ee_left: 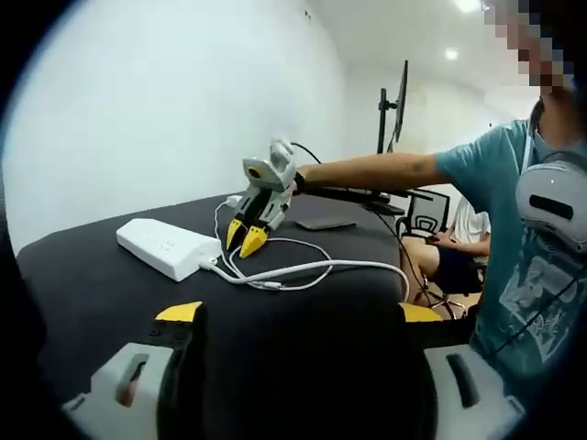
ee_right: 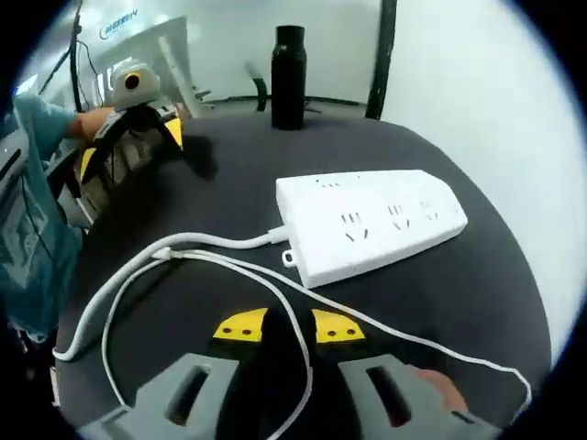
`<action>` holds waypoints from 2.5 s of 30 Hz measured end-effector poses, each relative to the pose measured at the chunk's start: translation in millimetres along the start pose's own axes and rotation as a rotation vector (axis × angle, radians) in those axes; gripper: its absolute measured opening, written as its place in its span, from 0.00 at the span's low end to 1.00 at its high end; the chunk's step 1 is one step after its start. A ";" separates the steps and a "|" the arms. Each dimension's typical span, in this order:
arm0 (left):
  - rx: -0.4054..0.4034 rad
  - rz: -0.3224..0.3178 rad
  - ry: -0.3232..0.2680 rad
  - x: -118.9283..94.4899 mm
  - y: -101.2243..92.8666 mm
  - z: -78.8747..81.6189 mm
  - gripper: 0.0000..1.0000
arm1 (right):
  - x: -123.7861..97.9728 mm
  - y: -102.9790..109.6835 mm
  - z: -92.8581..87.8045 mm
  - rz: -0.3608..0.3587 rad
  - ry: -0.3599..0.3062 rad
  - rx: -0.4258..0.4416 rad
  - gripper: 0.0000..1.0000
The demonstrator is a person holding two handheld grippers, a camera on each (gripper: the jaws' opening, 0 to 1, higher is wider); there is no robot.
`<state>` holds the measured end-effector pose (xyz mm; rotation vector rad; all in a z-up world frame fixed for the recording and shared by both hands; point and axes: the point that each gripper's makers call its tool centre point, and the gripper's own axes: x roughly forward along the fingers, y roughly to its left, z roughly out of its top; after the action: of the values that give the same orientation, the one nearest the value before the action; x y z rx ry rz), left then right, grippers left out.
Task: Connect the charging cable to the phone, plug the charger into the socket, and turn on the power strip switch to charge the phone.
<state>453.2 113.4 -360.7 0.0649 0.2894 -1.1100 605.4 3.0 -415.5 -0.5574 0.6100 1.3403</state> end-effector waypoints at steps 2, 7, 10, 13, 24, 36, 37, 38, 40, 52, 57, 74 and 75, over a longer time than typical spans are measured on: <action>-0.001 0.000 0.010 4.0 0.4 -0.4 0.77 | -0.8 -0.7 -0.9 -0.004 -0.002 -0.025 0.02; -0.013 -0.010 0.011 14.4 0.1 4.8 0.76 | -13.3 -0.6 -2.7 -0.001 0.010 -0.053 0.01; -0.020 -0.015 0.004 21.6 -0.3 11.4 0.73 | -34.6 3.0 0.3 -0.001 -0.030 -0.050 0.01; -0.041 -0.007 -0.036 30.4 2.4 27.7 0.69 | -58.1 3.8 2.8 -0.035 -0.055 -0.070 0.01; -0.060 0.003 -0.123 69.9 10.8 96.2 0.55 | -129.6 21.0 36.4 -0.137 -0.195 -0.171 0.01; -0.111 -0.065 0.013 92.0 -0.6 86.9 0.32 | -126.6 60.0 80.9 -0.087 -0.199 -0.335 0.02; -0.116 -0.066 0.031 91.7 -1.2 85.4 0.29 | -124.7 63.1 83.3 -0.078 -0.195 -0.348 0.02; -0.120 -0.074 0.042 90.9 -2.3 84.9 0.27 | -123.9 64.7 85.3 -0.077 -0.193 -0.355 0.02; -0.147 -0.101 0.082 88.0 -6.4 83.2 0.21 | -121.2 68.8 88.5 -0.072 -0.184 -0.378 0.02; -0.101 -0.112 0.151 84.4 -7.2 81.7 0.02 | -113.4 72.4 105.4 -0.072 -0.174 -0.434 0.02; -0.150 -0.090 0.182 80.8 -0.9 79.1 0.00 | -110.8 68.6 113.8 -0.122 -0.220 -0.340 0.04; -0.198 -0.033 0.022 68.5 9.4 112.3 0.00 | -164.7 142.5 121.5 0.122 -0.694 0.121 0.22; -0.200 -0.032 0.003 67.1 8.8 116.5 0.00 | -151.2 148.3 113.7 0.136 -0.656 0.160 0.22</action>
<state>511.6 36.1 -267.2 -0.1166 0.4037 -1.1077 449.9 -5.3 -232.3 0.0692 0.2102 1.4829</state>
